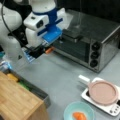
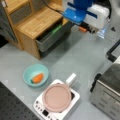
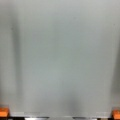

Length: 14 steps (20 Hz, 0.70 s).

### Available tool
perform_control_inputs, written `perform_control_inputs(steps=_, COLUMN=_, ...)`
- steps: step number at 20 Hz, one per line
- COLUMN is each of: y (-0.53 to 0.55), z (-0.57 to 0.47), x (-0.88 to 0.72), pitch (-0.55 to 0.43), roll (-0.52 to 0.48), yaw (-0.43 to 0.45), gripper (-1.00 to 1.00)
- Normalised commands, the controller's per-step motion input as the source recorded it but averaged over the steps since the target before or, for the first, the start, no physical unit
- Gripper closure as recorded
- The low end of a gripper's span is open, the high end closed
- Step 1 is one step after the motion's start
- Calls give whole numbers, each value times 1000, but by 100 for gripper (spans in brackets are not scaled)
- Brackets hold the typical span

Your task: Open the drawer. Pick up the carrot. Put the carrots in the drawer.

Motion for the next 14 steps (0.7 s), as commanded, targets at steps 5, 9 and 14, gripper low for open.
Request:
perform_control_inputs(steps=5, y=-74, z=-22, x=-33, pitch=118, roll=34, yaw=17, gripper=-100)
perform_control_inputs(steps=9, y=-232, z=-96, x=-136, pitch=117, roll=46, yaw=24, gripper=-100)
perform_control_inputs(steps=14, y=-223, z=-84, x=-127, pitch=51, roll=39, yaw=53, gripper=-100)
